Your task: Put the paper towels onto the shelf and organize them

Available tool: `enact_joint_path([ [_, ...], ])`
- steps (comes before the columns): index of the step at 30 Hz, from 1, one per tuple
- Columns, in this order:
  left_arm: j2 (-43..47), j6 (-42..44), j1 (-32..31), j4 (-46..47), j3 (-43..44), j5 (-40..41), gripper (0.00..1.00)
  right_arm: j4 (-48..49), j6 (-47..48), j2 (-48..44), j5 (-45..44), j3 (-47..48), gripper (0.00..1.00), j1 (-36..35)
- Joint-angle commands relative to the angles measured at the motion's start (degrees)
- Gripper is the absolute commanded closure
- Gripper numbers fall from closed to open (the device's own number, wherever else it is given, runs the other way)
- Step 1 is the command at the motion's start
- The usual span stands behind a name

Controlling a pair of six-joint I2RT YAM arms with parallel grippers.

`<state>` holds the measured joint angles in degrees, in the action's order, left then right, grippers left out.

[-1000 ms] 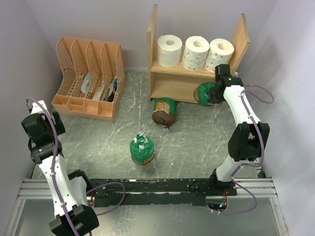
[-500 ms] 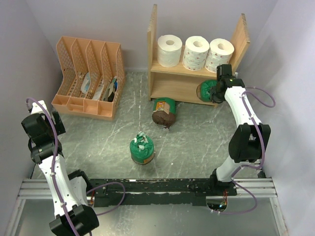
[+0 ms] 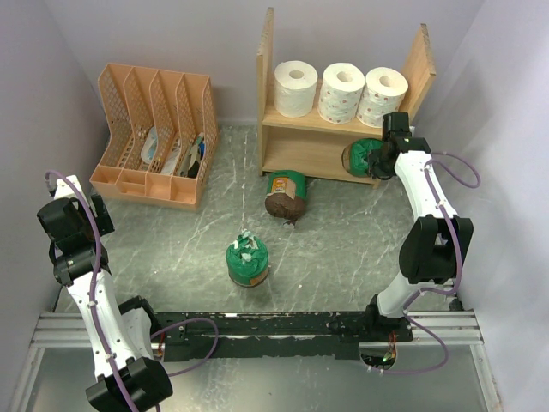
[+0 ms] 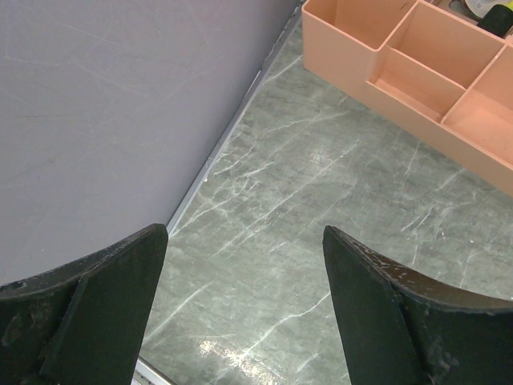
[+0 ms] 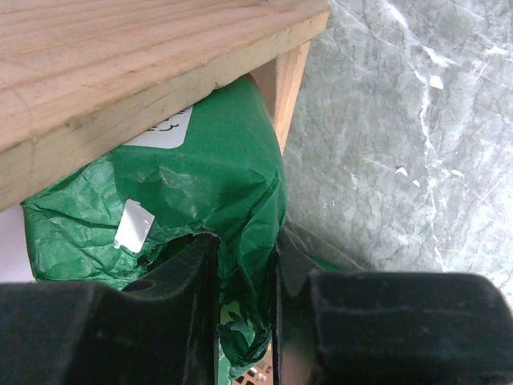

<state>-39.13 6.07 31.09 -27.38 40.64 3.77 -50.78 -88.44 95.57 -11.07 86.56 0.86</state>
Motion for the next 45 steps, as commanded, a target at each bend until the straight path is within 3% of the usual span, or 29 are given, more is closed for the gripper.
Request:
enact_joint_path([
  [1,0.2,0.3,0.8,-0.1,0.6,-0.9,0.09,3.0,0.9,-2.5,-0.6,1.0,0.80,0.7],
  [16,0.3,0.3,0.8,-0.2,0.7,-1.0,0.09,4.6,8.5,-5.2,1.9,0.7,0.65,0.7],
  [26,0.0,0.4,0.7,-0.2,0.7,-1.3,0.09,9.8,11.1,-7.7,2.0,-4.6,0.54,0.8],
  [32,-0.2,0.4,0.8,-0.2,0.7,-1.4,0.10,13.3,13.4,-8.5,2.5,-5.8,0.54,0.7],
  [36,0.1,0.4,0.9,-0.2,0.6,-1.1,0.09,10.5,25.9,-9.7,6.1,-2.0,0.57,0.7],
  [41,-0.1,0.4,0.9,-0.2,0.7,-1.4,0.09,18.8,53.8,-25.8,14.3,-11.5,0.54,0.7],
  [44,-0.2,0.4,0.8,-0.3,0.7,-1.4,0.09,13.1,69.3,-26.7,23.7,-9.7,0.53,0.0],
  [45,0.0,0.4,0.9,-0.2,0.7,-1.5,0.09,11.9,72.7,-26.8,24.8,-9.6,0.46,-0.2],
])
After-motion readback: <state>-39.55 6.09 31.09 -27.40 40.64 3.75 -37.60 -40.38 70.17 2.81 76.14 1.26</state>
